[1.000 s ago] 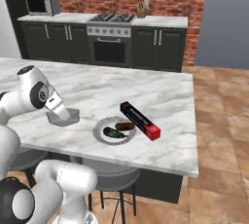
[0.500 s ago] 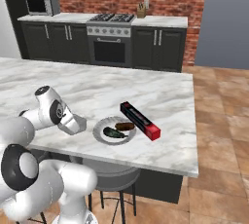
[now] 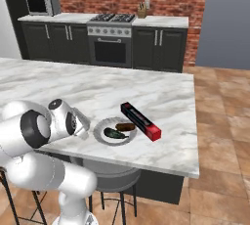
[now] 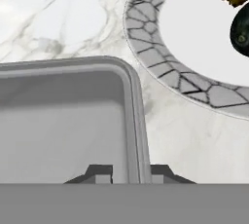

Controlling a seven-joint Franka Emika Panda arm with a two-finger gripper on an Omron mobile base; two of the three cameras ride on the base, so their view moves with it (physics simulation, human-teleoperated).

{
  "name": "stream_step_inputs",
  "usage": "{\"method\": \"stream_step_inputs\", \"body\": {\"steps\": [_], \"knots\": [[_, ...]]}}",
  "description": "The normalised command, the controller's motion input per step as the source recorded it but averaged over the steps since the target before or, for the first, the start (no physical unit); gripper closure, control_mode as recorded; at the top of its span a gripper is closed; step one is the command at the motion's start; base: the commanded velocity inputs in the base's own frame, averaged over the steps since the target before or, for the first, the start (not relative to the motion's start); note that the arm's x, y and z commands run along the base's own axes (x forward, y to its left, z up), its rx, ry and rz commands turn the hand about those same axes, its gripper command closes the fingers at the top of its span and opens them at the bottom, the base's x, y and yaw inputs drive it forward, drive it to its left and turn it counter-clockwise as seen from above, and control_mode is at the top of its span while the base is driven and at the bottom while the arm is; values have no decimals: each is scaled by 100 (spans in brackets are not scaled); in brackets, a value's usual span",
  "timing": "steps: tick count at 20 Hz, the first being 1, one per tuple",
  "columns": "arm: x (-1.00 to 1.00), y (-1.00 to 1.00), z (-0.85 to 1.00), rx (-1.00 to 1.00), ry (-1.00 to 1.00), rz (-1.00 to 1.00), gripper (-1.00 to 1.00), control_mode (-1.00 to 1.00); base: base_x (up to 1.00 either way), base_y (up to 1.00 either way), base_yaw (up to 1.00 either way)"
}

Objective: Retrieve the tupperware and aluminum foil from the cabinet and place them on the dining counter near the plate with eggplant and sweet potato to prepare for storing leftovers.

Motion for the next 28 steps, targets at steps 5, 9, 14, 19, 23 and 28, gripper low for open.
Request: {"method": "stream_step_inputs", "body": {"steps": [5,9,14,19,23,28], "knots": [[-8,-21,71,0,0,0,-100,-100,0,0,0],[-15,-5,100,0,0,0,-100,-100,0,0,0],[-80,-41,70,1,-5,0,-100,-100,0,0,0],[-100,-74,80,6,-44,2,-100,-100,0,0,0],[-100,-63,84,1,-48,10,-100,-100,0,0,0],[-98,-50,91,-12,-31,11,-100,-100,0,0,0]]}}
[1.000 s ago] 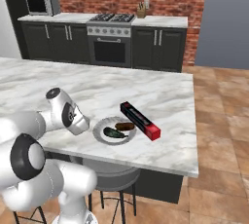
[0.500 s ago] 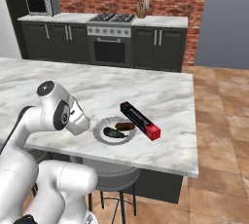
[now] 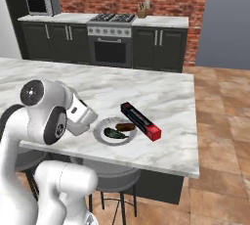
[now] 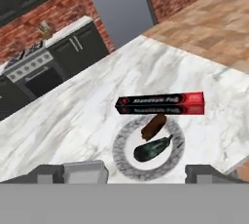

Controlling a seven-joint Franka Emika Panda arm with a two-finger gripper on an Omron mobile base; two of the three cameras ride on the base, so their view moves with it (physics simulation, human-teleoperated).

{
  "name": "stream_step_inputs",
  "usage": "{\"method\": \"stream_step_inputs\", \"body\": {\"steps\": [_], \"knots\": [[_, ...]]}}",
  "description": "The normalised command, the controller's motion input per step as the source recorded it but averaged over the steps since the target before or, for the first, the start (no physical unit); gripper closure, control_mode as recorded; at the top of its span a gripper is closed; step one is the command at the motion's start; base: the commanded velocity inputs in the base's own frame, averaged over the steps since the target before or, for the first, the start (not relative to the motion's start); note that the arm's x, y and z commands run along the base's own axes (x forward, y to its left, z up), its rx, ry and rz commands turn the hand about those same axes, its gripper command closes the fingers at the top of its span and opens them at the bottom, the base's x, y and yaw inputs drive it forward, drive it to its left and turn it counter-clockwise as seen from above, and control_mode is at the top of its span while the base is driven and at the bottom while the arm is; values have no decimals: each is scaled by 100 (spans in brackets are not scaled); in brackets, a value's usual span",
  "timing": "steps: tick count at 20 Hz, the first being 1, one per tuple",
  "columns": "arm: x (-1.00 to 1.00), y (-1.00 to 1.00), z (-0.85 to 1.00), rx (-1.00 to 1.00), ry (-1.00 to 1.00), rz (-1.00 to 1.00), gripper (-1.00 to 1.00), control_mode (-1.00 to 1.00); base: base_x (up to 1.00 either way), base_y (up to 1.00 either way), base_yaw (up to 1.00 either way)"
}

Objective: Retrieve the tupperware and aluminum foil from the cabinet and place them on the dining counter near the plate with eggplant and sweet potato to prepare for storing leftovers.

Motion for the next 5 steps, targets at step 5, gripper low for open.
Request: {"method": "stream_step_inputs", "body": {"steps": [5], "knots": [[-66,-96,-1,0,0,11,-100,-100,0,0,0]]}}
